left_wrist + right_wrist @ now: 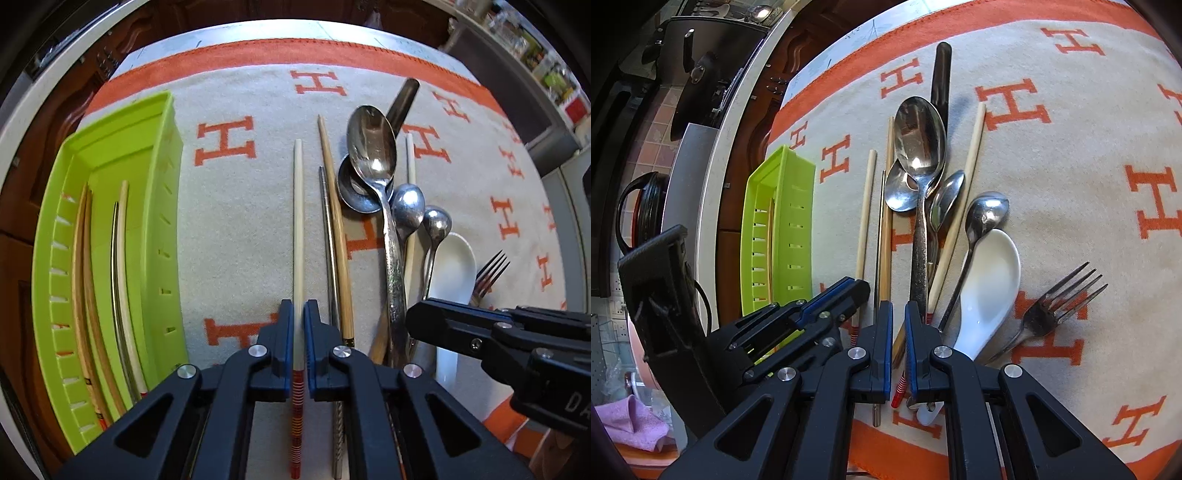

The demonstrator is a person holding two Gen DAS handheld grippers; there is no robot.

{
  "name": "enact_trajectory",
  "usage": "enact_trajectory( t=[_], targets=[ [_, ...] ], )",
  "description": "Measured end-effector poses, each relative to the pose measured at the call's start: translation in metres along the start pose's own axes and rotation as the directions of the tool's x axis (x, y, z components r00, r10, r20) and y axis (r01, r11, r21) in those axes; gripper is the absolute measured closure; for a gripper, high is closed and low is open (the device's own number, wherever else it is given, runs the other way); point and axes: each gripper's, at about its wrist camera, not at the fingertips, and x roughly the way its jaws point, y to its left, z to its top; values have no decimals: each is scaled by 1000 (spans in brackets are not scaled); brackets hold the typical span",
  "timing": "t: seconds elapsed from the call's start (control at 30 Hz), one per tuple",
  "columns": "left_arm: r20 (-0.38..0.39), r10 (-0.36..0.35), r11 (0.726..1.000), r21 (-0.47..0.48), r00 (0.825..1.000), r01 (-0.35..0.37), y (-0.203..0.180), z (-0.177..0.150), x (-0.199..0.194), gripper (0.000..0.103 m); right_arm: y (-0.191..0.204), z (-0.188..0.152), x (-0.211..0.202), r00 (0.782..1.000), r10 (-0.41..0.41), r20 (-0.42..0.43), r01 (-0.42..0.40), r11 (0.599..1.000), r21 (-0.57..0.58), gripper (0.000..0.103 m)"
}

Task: Organize utensils
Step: 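Grasp a red-banded chopstick from the pile with the left tool, then place the chopstick in the tray while the right tool grasps a wooden chopstick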

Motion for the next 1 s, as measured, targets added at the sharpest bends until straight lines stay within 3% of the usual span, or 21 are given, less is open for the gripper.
enact_trajectory(
  t=[0.17, 0.43, 0.6, 0.7, 1.0],
  targets=[
    [27, -24, 1000, -13, 999, 24, 9, -8, -16, 100, 2, 3, 1, 1000, -15, -1, 15, 1000, -2, 96],
    [149, -45, 999, -14, 988, 48, 34, -22, -89, 100, 12, 12, 11, 999, -39, -10, 39, 999, -4, 96],
    [222, 12, 998, -59, 975, 1, 66, -29, -125, 99, 21, 13, 20, 998, -55, -16, 55, 998, -10, 91],
    [248, 98, 992, -97, 964, -76, 87, -35, -131, 99, 27, 14, 27, 997, -73, -16, 73, 997, -16, 91],
    [212, 177, 977, -159, 961, -145, 131, -45, -110, 99, 43, 12, 46, 984, -176, -14, 175, 983, -54, 91]
  ],
)
